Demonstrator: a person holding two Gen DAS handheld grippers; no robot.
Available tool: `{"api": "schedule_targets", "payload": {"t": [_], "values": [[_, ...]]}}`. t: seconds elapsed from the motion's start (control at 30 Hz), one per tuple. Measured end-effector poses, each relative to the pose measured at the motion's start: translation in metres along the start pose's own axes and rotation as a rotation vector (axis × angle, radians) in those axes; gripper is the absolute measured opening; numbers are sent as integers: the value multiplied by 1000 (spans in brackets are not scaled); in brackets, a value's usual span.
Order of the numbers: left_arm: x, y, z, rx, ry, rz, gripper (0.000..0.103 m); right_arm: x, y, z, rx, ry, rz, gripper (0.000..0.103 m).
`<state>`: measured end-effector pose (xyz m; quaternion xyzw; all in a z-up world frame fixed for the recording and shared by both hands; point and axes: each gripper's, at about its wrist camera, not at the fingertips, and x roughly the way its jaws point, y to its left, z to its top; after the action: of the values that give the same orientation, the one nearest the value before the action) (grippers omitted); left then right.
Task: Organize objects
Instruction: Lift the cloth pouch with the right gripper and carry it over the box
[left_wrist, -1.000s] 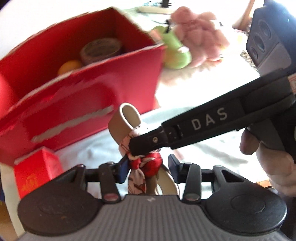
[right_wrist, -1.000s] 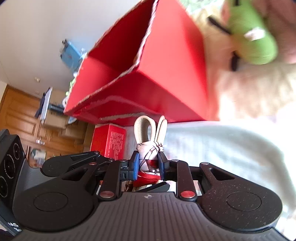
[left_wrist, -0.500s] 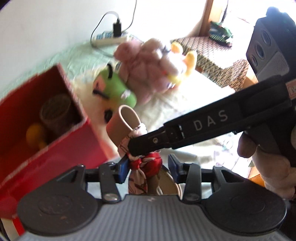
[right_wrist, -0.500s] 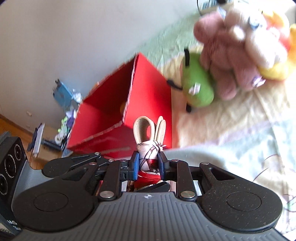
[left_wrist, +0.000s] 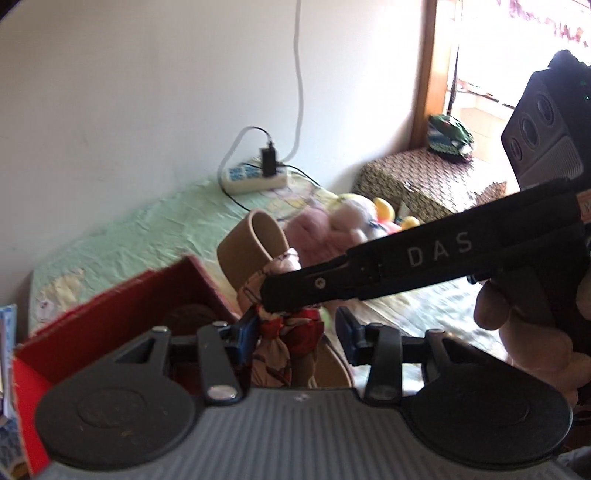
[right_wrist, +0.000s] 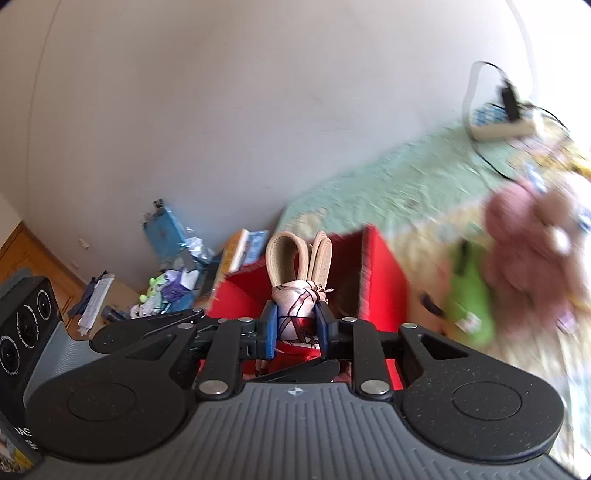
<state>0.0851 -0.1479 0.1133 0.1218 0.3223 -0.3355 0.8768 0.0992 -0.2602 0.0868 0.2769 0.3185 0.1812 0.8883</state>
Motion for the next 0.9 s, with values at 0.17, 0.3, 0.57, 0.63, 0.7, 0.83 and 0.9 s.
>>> {"api": "schedule_targets", "payload": {"t": [0.17,0.3,0.57,0.63,0.7,0.83,0.9], "values": [[-12,45,4,-22,-18,86,43,44,30,19,-59,23,52,24],[-15,83,-1,-62,-8,135,43,83,52,27,-95,61,75,24],[12,141,-32,-148,104,166,43,157,62,12,-107,195,58,24],[21,151,-42,-171,136,158,43,168,60,6,-104,227,45,24],[31,158,-50,-186,168,150,43,180,56,1,-92,261,33,23],[52,167,-65,-205,234,130,43,198,46,-7,-69,320,-2,23],[60,170,-69,-216,266,116,43,206,42,-11,-69,345,-25,23]]}}
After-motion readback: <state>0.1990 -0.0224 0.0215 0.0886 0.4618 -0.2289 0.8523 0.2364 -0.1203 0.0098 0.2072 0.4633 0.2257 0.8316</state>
